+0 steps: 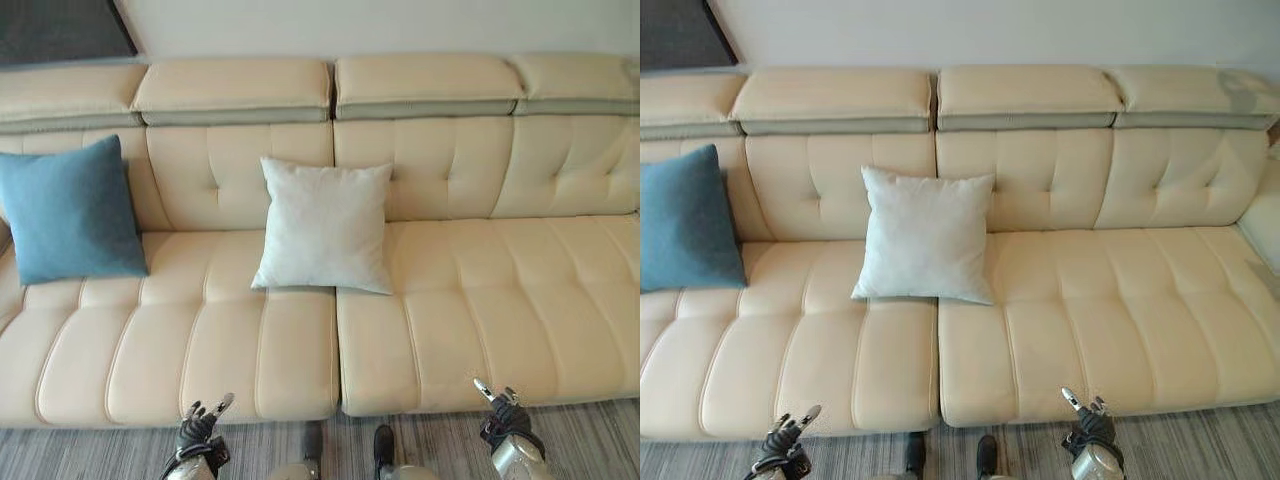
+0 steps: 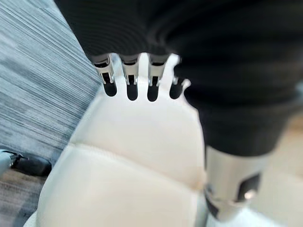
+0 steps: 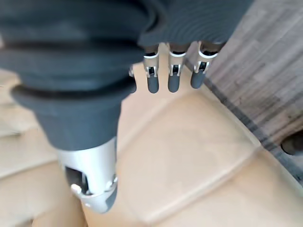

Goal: Pick up all the scattered cushions and arrange them neatly on the sofa.

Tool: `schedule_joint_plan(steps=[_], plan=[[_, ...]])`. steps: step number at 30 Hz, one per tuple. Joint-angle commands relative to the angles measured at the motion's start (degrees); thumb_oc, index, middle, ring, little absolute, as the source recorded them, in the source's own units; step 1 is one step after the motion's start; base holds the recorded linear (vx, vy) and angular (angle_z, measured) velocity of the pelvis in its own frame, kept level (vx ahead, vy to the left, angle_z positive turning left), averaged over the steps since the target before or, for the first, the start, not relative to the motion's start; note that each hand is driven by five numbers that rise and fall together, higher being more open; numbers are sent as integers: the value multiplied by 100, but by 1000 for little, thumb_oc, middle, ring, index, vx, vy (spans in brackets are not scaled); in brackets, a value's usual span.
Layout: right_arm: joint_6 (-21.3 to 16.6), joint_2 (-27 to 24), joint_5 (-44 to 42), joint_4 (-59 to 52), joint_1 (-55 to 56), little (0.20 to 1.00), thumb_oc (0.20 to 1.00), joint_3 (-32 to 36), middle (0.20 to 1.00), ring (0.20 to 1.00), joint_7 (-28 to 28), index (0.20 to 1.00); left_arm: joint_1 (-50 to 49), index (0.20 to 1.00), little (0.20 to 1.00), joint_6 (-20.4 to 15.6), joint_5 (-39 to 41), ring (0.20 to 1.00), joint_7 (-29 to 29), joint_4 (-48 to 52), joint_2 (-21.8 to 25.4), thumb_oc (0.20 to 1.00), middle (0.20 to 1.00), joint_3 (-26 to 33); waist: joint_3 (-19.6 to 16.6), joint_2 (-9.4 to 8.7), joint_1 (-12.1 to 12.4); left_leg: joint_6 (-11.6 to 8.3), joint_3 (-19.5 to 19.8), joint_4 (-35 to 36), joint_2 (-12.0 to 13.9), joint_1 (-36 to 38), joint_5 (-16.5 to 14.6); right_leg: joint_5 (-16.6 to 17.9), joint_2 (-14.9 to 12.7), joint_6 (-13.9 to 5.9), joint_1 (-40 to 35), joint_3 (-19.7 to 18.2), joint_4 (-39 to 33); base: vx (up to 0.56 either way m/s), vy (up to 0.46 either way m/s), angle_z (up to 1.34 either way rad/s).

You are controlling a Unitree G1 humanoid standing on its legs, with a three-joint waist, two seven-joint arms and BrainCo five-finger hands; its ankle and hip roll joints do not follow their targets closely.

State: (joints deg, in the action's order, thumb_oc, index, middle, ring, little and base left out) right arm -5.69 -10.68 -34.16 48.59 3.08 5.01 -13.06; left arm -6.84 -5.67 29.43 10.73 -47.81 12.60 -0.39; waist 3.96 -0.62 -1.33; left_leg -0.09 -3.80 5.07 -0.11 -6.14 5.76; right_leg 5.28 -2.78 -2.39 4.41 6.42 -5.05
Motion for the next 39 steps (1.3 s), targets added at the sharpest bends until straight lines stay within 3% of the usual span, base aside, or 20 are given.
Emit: schedule_joint_plan(steps=[1,5,10,12,13,16,20,22,23,25,28,30,33,36,39], plan=[[3,-213,408,145,-266,1000,1000,-20,1000,1000,152,1000,339,1000,1000,49,-629,1000,-224,-445,185,1000,1000,-120,-75,-141,-66,-55,17,-7,-29,518,-757,-506,-346,-563,-402,162,5,-68,110,-13],[50,-196,693,393,-123,1000,1000,-125,1000,1000,232,1000,352,1000,1000,40,-987,1000,-257,-483,177,1000,1000,-349,-90,-166,-147,21,28,-7,-113,707,-805,-432,-428,-605,-613,173,5,-64,122,-1],[32,-132,841,512,-308,1000,1000,-274,1000,1000,187,1000,512,1000,1000,-63,-1054,1000,-110,-381,289,1000,1000,-365,208,-173,-154,60,-248,-7,-64,618,-700,-119,-409,-704,-350,175,130,-228,61,-29],[62,-96,544,601,-278,1000,1000,-334,1000,1000,445,1000,511,1000,1000,-45,-1007,1000,-190,-244,326,1000,1000,-417,272,-65,-142,94,-297,-7,39,561,-616,-786,-354,-505,-452,169,1157,-285,-36,-40],[73,-96,508,651,-265,1000,1000,-335,1000,1000,479,1000,488,1000,1000,-14,-978,1000,-213,-244,314,1000,1000,-404,241,-65,-126,98,-300,-7,40,544,-619,-908,-357,-494,-524,170,1443,-156,-88,18],[128,-119,671,657,-261,1000,1000,-351,1000,1000,443,1000,381,1000,1000,62,-768,1000,-247,-329,230,1000,1000,-302,71,-178,13,60,-341,-7,-6,408,-545,-1013,-285,-512,-1057,85,1284,-179,-232,-6],[180,-212,906,495,-287,1000,1000,-559,1000,1000,440,1000,344,1000,1000,66,-664,1000,-242,-442,209,1000,1000,-231,82,-210,62,-133,-388,-7,173,200,-174,-1333,-41,-223,-1267,107,520,-235,-291,-42],[158,-274,933,351,-261,1000,1000,-615,1000,1000,425,1000,328,1000,1000,86,-634,1000,-259,-400,177,1000,1000,-249,175,-179,24,-297,-323,-7,266,91,67,-1344,136,-102,-1313,102,286,-400,-403,9],[106,-314,880,204,-230,1000,1000,-624,1000,1000,385,1000,344,1000,1000,107,-574,1000,-256,-300,131,1000,1000,-291,358,-102,-32,-484,-249,-7,361,-45,306,-1334,269,-1,-1270,207,230,-380,-330,26],[87,-327,891,181,-225,1000,1000,-640,1000,1000,362,1000,370,1000,1000,114,-575,1000,-256,-288,102,1000,1000,-309,418,-59,-63,-576,-220,-7,411,-110,412,-1285,328,21,-1259,287,167,-317,-239,54],[101,-396,1014,233,-299,1000,1000,-706,1000,1000,275,1000,482,1000,1000,92,-626,1000,-242,-297,31,1000,1000,-379,582,-106,-43,-501,-134,-102,335,-25,325,-1157,232,33,-1137,400,171,-316,-182,8],[140,-360,964,274,-312,1000,1000,-710,1000,1000,314,1000,444,1000,1000,66,-651,1000,-254,-183,35,1000,1000,-408,499,-160,-56,-361,-163,-486,266,93,-114,-1046,152,0,-1065,404,81,-182,-123,3],[162,-326,859,265,-281,1000,1000,-709,1000,1000,372,1000,392,1000,1000,85,-657,1000,-272,-99,23,1000,1000,-436,414,-149,-69,-311,-132,-588,204,207,-281,-1003,141,-7,-1026,385,5,-80,-51,15],[227,-357,782,402,-287,1000,1000,-872,1000,1000,632,1000,316,1000,1000,119,-618,1000,-366,-30,-1,1000,1000,-464,282,-123,-51,-211,33,-795,79,633,-744,-998,148,-13,-966,348,5,-77,-7,11],[233,-395,895,329,-242,1000,1000,-886,1000,1000,619,1000,235,1000,1000,143,-606,1000,-401,90,-34,1000,1000,-461,230,-67,-97,-227,8,-594,113,818,-724,-960,171,-23,-909,398,5,-65,66,3]])
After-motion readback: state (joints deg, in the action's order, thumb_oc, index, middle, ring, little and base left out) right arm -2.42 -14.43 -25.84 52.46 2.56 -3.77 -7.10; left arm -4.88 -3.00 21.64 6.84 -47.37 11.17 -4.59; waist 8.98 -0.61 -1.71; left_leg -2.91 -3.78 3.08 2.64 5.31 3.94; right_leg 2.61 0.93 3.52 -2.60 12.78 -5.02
